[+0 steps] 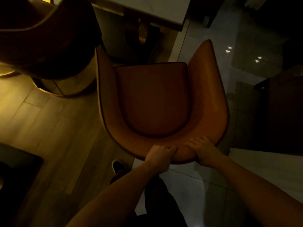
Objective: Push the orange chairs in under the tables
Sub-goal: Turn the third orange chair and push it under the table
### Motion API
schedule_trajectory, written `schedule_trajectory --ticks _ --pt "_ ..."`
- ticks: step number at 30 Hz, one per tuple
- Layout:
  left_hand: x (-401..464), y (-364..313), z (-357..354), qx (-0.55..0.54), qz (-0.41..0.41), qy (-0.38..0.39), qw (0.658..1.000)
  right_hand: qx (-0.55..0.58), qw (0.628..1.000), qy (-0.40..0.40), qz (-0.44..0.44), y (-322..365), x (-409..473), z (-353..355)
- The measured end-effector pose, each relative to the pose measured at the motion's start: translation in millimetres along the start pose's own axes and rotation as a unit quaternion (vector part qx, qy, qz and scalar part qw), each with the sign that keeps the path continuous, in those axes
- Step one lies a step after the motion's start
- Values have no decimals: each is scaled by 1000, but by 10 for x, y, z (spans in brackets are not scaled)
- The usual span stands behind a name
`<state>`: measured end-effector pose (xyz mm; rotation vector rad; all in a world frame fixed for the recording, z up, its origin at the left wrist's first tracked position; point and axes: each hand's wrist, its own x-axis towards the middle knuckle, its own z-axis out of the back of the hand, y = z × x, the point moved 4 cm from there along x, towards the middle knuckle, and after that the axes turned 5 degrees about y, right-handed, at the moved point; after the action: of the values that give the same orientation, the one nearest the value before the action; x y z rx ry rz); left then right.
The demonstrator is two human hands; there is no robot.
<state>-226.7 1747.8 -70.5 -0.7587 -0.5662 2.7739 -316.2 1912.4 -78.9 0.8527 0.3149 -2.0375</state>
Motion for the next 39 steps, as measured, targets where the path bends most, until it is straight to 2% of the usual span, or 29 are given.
schedule_trajectory --ticks 5,12,15,20,27,30,34,39 --pt "-284 471 79 24 -9 28 999 17 1000 -15 7 478 185 120" --pt "-1125 1347 254 30 5 32 999 59 997 -19 48 1635 646 271" --pt "-1506 1625 219 23 15 10 1000 32 998 -3 55 2141 745 336" --pt "-1978 1790 -140 19 25 20 999 3 995 38 89 2690 619 173" --pt "-2017 1799 -247 8 33 4 999 11 994 36 102 2705 565 229" --pt "-2051 1724 -241 5 44 -39 998 27 995 19 98 2706 536 195" --pt "-2102 1601 -244 2 100 -56 993 65 994 -36 86 2658 534 117" --pt "-2171 1527 -311 25 145 -45 988 128 977 -97 141 2474 387 15"
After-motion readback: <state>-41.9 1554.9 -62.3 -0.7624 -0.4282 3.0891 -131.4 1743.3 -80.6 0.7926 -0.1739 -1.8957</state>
